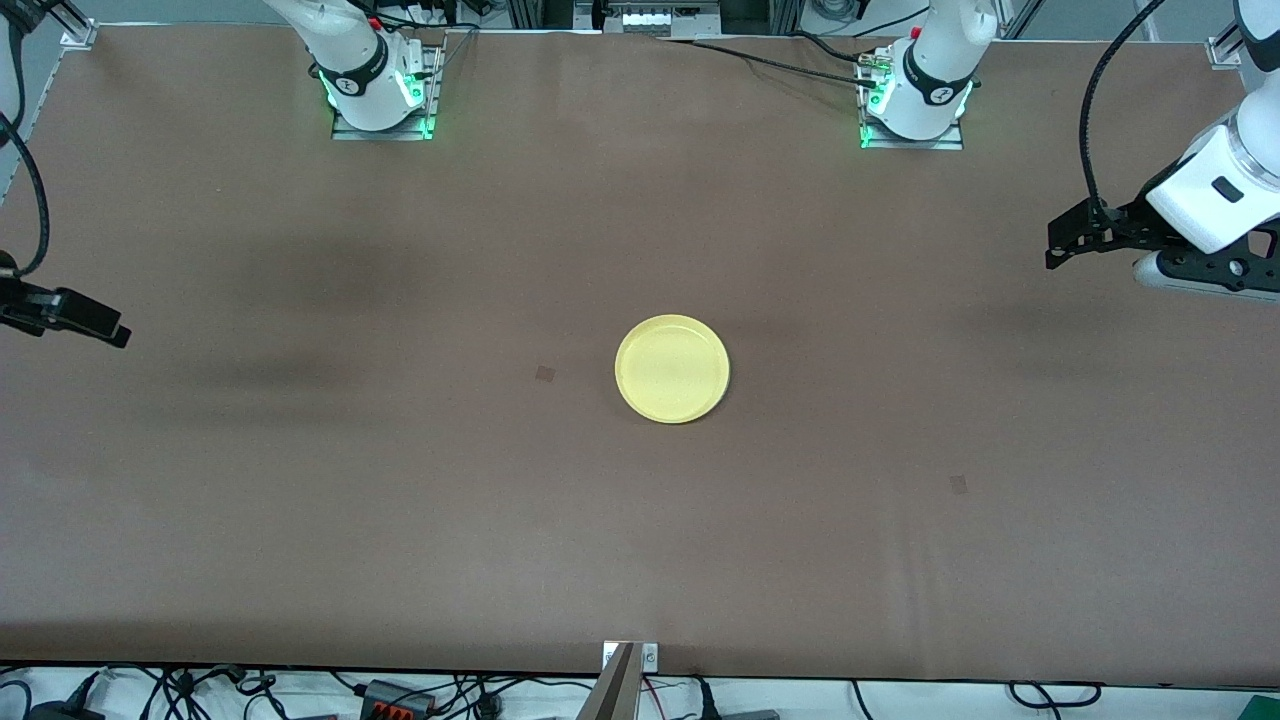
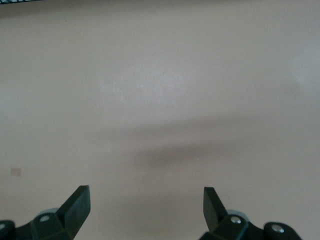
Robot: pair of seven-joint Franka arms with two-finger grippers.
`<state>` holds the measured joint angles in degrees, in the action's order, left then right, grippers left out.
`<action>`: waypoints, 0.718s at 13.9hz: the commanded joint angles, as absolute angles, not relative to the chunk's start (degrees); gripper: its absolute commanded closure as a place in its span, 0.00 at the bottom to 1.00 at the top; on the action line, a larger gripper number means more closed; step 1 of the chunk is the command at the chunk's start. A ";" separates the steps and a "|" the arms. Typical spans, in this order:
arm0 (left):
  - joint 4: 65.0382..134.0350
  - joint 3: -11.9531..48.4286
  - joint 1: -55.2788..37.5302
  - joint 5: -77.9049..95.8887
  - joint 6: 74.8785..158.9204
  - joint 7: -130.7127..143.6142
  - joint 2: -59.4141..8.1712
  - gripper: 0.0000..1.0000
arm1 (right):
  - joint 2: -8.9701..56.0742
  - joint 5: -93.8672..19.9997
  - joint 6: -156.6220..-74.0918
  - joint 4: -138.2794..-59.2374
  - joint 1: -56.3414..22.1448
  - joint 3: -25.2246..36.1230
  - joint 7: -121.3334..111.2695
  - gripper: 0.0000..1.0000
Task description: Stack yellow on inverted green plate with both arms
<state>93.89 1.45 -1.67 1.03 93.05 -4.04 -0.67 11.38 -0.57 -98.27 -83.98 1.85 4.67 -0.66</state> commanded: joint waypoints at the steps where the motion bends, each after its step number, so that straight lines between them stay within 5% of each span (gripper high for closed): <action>1: 92.90 1.24 -1.49 1.32 92.46 -4.75 -0.53 0.00 | 7.74 0.53 -98.71 -86.75 4.04 2.90 -5.00 0.00; 5: 92.81 1.05 -1.50 1.32 92.46 -4.75 -0.88 0.00 | 5.90 0.79 -95.37 -88.06 3.34 2.73 -4.13 0.00; 10: 92.81 1.14 -1.14 1.32 92.55 -4.83 -0.97 0.00 | 0.46 1.05 -101.32 -98.23 2.46 2.72 -2.12 0.00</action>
<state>93.85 1.31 -1.61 1.03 93.05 -4.04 -0.65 5.58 -0.12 -97.36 -90.57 2.38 3.26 -3.61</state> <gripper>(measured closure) 0.000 0.000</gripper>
